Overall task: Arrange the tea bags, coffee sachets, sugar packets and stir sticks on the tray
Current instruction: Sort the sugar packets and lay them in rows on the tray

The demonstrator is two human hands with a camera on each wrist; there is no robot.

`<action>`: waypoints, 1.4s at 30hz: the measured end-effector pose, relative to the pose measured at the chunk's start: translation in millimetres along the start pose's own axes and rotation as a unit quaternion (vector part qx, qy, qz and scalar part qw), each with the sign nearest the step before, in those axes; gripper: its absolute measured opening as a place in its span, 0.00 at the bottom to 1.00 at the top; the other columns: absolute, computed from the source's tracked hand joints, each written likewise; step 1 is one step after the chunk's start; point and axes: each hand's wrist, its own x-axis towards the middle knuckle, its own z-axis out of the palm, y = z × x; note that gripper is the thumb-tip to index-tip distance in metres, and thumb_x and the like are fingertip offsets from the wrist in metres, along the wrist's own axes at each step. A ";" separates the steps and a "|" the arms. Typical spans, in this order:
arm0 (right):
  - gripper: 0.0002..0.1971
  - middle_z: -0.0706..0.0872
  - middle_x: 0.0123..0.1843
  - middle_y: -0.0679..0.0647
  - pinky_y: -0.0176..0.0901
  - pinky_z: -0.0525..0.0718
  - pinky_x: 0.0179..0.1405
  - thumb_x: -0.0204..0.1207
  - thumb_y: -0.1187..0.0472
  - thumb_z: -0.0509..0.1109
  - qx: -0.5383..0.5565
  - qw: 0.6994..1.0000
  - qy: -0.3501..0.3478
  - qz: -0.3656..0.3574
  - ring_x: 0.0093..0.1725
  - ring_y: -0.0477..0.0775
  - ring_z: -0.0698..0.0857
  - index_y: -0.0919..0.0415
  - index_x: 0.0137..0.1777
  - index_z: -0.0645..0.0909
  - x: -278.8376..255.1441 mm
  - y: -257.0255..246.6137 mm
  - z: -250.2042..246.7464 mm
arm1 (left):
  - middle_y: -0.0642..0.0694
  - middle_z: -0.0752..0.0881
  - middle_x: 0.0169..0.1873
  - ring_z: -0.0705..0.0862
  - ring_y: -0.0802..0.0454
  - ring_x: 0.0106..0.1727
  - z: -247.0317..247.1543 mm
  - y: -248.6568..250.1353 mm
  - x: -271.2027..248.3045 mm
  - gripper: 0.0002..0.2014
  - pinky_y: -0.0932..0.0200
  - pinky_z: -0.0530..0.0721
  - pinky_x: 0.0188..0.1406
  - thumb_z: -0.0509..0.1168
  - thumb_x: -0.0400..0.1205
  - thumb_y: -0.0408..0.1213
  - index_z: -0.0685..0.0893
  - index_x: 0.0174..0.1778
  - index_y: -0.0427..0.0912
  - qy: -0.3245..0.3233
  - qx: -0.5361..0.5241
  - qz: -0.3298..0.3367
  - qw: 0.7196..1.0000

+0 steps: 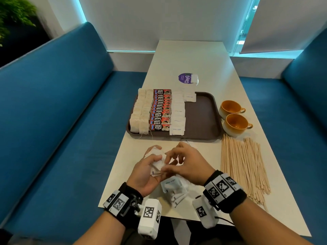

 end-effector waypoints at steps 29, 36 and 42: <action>0.08 0.89 0.42 0.46 0.37 0.79 0.40 0.76 0.51 0.81 -0.100 0.985 -0.066 0.121 0.41 0.45 0.85 0.52 0.49 0.88 5.6 31.2 -17.4 | 0.34 0.82 0.50 0.86 0.36 0.37 -68.8 -19.2 -22.2 0.18 0.48 0.88 0.26 0.56 0.85 0.17 0.77 0.60 0.45 0.036 0.117 0.192 0.974; 0.22 0.86 0.48 0.46 0.40 0.81 0.47 0.69 0.50 0.85 -0.213 0.948 -0.217 0.097 0.45 0.47 0.85 0.49 0.63 0.87 6.4 13.0 10.8 | 0.32 0.81 0.53 0.87 0.33 0.39 -72.5 -20.3 -20.6 0.17 0.45 0.90 0.30 0.59 0.85 0.19 0.77 0.61 0.46 0.040 0.104 0.201 0.973; 0.28 0.75 0.62 0.50 0.48 0.83 0.61 0.70 0.50 0.81 -0.300 0.928 -0.218 0.043 0.61 0.53 0.78 0.48 0.71 0.80 6.8 12.2 29.1 | 0.32 0.82 0.53 0.84 0.35 0.39 -73.6 -17.0 -19.7 0.14 0.52 0.83 0.26 0.67 0.81 0.40 0.78 0.63 0.47 0.013 0.054 0.167 0.984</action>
